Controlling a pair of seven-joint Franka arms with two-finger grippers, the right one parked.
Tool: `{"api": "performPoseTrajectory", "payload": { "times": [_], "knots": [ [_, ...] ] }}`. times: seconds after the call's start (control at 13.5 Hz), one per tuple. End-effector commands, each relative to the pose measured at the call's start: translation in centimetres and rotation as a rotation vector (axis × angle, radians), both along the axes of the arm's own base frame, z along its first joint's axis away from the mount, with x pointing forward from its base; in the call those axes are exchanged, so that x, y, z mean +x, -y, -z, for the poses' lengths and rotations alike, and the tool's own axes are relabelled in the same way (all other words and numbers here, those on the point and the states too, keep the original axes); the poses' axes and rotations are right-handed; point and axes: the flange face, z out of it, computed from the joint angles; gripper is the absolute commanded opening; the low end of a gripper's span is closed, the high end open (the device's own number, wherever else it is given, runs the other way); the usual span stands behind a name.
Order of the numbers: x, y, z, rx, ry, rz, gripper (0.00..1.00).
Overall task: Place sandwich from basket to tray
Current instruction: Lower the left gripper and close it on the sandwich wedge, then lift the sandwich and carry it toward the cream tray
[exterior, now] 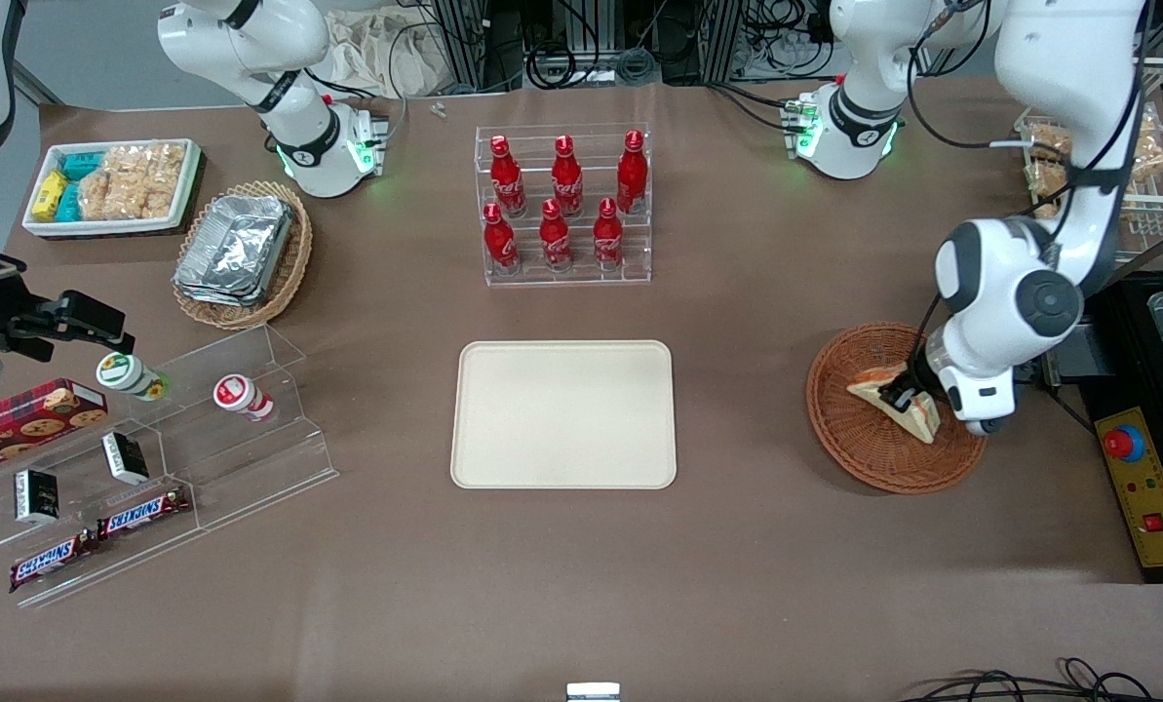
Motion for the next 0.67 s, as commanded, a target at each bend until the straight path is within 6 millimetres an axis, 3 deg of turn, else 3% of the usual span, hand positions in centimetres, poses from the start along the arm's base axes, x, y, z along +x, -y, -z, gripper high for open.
{"api": "performPoseTrajectory", "payload": {
  "times": [0.0, 0.15, 0.3, 0.37, 0.44, 0.59],
  "knots": [
    [0.0, 0.0, -8.1, -0.027, -0.018, 0.162, 0.00],
    [0.1, 2.2, -11.0, -0.085, -0.029, 0.312, 0.00],
    [-0.2, 8.8, -13.1, -0.134, 0.025, 0.584, 0.00],
    [-0.5, 13.4, -13.9, -0.141, 0.046, 0.679, 0.00],
    [-0.8, 17.9, -13.7, -0.147, 0.055, 0.757, 0.00],
    [-1.8, 25.0, -12.5, -0.163, 0.110, 0.827, 0.00]
  ]
}}
